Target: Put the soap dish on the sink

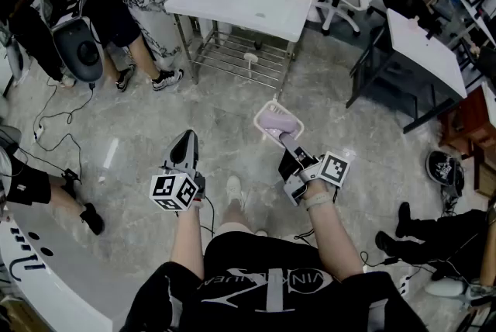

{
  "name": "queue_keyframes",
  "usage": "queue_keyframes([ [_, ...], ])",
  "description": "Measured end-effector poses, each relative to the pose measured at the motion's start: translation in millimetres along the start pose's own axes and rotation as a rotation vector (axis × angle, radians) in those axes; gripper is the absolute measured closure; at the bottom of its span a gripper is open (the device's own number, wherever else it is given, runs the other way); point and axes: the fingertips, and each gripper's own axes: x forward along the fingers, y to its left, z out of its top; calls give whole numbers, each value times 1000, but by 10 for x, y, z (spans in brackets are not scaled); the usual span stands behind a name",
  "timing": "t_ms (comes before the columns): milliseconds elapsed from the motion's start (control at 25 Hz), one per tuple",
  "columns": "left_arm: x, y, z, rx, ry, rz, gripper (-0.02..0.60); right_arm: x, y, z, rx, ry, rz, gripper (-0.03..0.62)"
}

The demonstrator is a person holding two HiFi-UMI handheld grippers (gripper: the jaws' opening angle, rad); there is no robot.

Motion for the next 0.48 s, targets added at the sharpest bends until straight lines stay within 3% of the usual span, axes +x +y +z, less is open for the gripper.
queue_keyframes([
  [480, 1006, 369, 221, 72, 5, -3, 561, 877, -187, 626, -12, -3, 3, 516],
])
